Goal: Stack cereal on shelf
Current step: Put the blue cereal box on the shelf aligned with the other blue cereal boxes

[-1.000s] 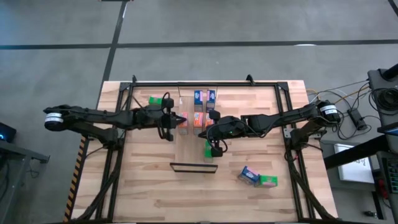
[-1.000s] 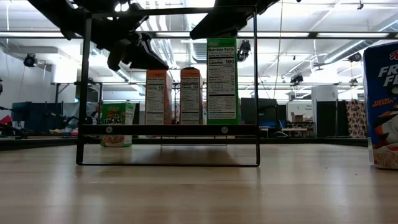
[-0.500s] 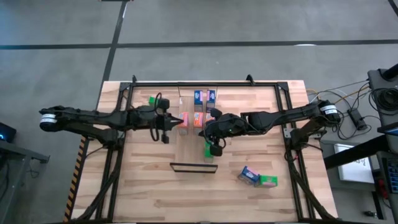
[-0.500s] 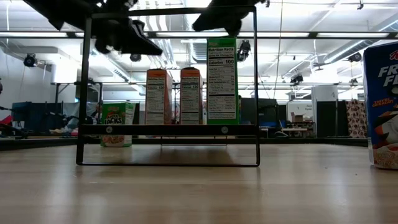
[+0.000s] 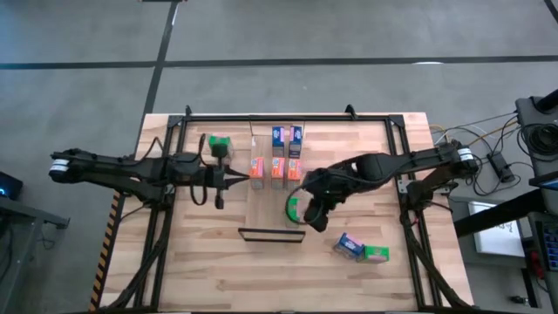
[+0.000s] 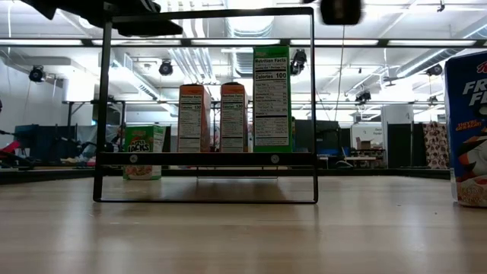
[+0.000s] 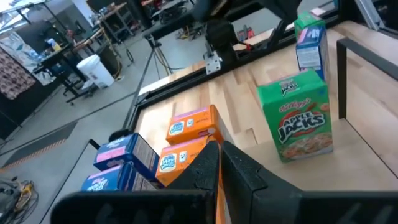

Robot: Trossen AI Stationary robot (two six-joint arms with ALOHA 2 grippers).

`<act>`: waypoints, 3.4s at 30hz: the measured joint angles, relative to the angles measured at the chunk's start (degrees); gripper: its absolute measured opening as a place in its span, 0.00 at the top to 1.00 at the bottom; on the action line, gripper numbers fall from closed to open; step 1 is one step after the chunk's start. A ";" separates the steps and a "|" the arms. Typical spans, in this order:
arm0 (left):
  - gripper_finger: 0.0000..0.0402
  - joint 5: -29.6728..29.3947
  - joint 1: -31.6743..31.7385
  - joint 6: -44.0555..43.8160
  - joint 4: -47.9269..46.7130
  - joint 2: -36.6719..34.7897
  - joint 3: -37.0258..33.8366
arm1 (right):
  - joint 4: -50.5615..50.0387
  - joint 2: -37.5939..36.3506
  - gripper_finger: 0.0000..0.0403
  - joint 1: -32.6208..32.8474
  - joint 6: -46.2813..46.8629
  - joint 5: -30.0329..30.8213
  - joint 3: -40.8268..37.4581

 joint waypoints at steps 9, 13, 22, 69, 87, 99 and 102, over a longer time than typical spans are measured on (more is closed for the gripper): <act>1.00 0.00 0.00 -1.25 -0.48 -0.27 0.00 | -15.81 0.02 0.98 6.61 24.69 -10.57 -2.34; 1.00 -0.02 0.02 -0.94 -0.42 -0.51 0.00 | -16.38 0.07 0.98 9.41 29.92 -10.93 -4.52; 1.00 -0.04 0.02 0.77 -0.17 -1.20 0.00 | -16.40 0.09 0.88 11.07 31.62 -9.36 -5.75; 1.00 -0.07 0.04 1.13 -0.84 -1.36 0.04 | -13.59 6.62 0.41 20.71 26.46 3.69 -11.60; 1.00 -0.09 0.04 1.13 -0.84 -1.36 0.04 | -13.51 6.31 0.63 20.69 27.95 3.80 -11.41; 1.00 -0.08 0.04 1.13 -0.88 -2.48 0.04 | -18.30 5.31 0.64 20.63 28.92 2.56 -6.10; 1.00 -0.09 0.03 1.36 -0.82 -2.65 0.04 | -23.16 4.88 0.64 20.31 29.42 3.91 -2.85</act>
